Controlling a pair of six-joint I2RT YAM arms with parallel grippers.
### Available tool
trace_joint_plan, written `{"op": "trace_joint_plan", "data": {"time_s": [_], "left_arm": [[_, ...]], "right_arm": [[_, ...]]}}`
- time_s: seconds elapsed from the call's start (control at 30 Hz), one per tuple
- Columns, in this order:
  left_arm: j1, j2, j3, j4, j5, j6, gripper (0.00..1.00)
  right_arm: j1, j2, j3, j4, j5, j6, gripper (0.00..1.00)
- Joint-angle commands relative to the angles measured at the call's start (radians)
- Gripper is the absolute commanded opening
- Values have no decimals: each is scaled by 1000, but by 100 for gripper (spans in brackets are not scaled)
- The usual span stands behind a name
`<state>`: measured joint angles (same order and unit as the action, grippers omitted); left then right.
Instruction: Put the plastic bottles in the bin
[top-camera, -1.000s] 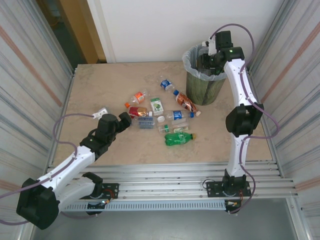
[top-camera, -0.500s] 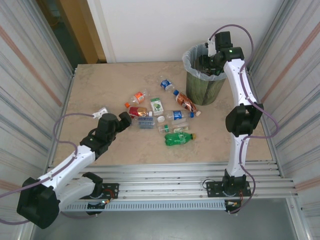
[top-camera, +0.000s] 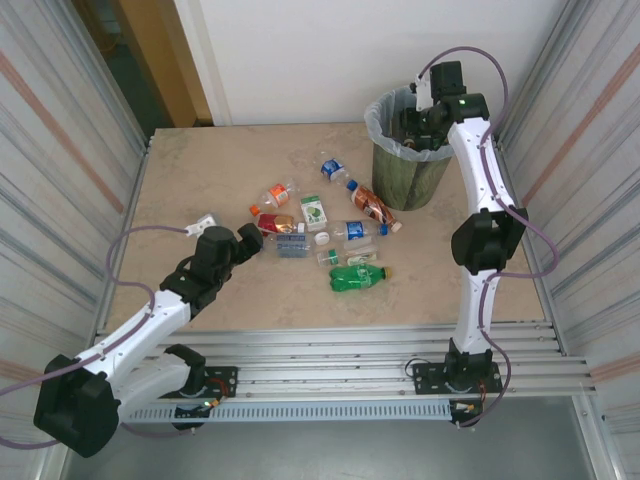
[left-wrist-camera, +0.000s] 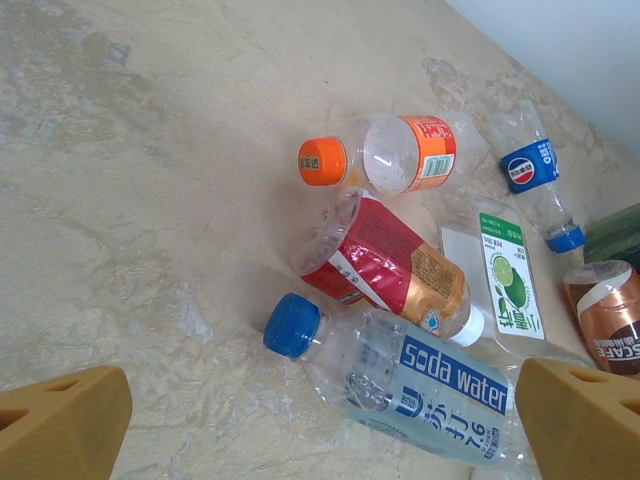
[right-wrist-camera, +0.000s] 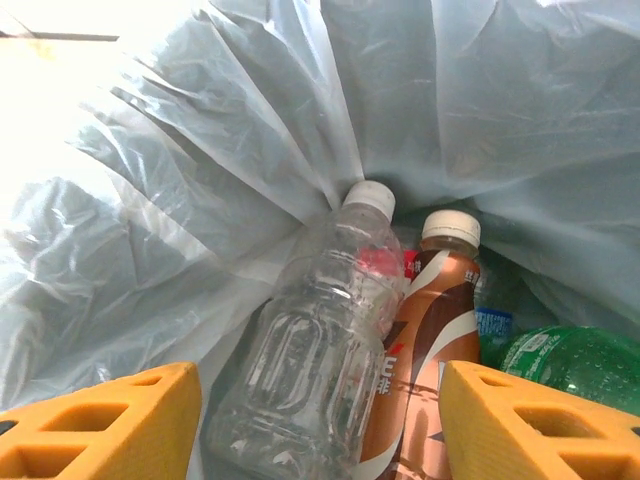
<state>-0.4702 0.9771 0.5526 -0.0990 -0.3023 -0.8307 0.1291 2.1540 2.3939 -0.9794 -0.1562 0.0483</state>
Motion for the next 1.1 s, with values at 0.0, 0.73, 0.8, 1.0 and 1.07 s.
{"op": "trace_joint_plan", "data": {"time_s": [0.0, 0.73, 0.8, 1.0, 1.07], "left_arm": [[6, 7, 32, 21, 10, 28, 99], [16, 15, 35, 27, 30, 30, 99], [19, 20, 36, 33, 34, 30, 99], [24, 36, 40, 41, 53, 31, 99], [24, 38, 39, 43, 55, 31, 99]], "right_arm": [[12, -76, 37, 24, 3, 12, 64], [145, -352, -115, 68, 182, -11, 67], [171, -382, -154, 75, 215, -18, 67], [270, -494, -327, 123, 298, -50, 70], [318, -528, -387, 137, 337, -63, 71]]}}
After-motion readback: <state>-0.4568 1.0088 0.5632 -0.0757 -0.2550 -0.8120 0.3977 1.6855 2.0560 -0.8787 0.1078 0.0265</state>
